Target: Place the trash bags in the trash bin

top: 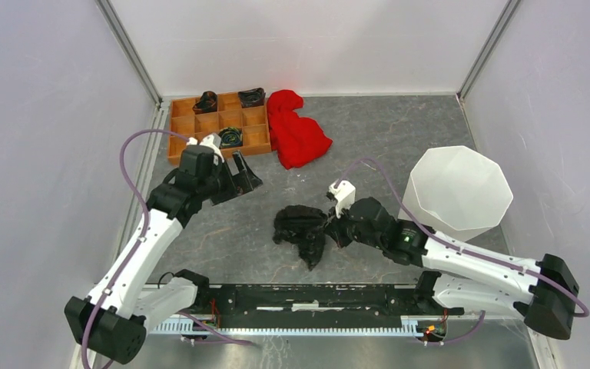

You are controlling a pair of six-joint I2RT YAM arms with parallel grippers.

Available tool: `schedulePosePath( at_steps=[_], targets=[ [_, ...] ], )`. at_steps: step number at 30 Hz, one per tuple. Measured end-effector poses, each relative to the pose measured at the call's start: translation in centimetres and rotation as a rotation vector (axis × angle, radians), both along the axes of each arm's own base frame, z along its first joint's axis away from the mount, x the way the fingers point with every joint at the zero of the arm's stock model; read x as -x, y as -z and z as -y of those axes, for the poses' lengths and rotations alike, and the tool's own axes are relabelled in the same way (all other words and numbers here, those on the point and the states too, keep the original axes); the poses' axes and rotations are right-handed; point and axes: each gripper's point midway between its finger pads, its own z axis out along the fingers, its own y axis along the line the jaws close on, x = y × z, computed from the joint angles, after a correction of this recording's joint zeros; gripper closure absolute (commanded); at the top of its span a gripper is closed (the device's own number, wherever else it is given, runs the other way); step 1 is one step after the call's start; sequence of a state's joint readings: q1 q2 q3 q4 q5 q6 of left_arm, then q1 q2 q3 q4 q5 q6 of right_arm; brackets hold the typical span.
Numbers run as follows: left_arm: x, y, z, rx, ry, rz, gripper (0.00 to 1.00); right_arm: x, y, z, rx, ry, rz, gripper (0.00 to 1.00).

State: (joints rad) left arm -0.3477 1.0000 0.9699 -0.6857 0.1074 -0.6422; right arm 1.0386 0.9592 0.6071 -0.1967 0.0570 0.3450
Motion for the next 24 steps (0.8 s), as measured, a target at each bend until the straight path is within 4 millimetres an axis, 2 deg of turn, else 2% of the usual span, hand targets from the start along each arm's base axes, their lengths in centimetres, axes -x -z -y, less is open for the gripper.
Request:
schedulePosePath(
  at_steps=[3,8,12,16,18,20,24],
  targets=[
    [1.0,0.2,0.7,0.046,0.045,0.011,0.0,-1.7,-0.2,0.0,0.025,0.115,-0.016,1.0],
    [5.0,2.5,3.5,0.192,0.209,-0.02,0.0,-4.2,0.0,0.2,0.096,0.26,-0.009,1.0],
    [9.1,4.2,6.6,0.285,0.35,-0.04,0.0,-4.6,0.0,0.5,0.102,0.287,-0.003,0.99],
    [11.3,4.2,9.7,0.377,0.453,-0.014,0.0,-4.7,-0.5,0.5,0.086,0.291,0.001,0.99],
    [11.8,4.3,11.1,0.404,0.487,-0.009,0.03,-4.7,-1.0,0.4,0.072,0.288,0.005,0.99],
    [11.6,4.2,12.7,0.421,0.513,-0.001,0.1,-4.6,-1.7,0.3,0.052,0.285,0.011,0.99],
    [10.3,6.0,14.7,0.367,0.498,-0.049,0.24,-4.5,-2.8,0.1,0.013,0.273,0.016,0.99]
  ],
)
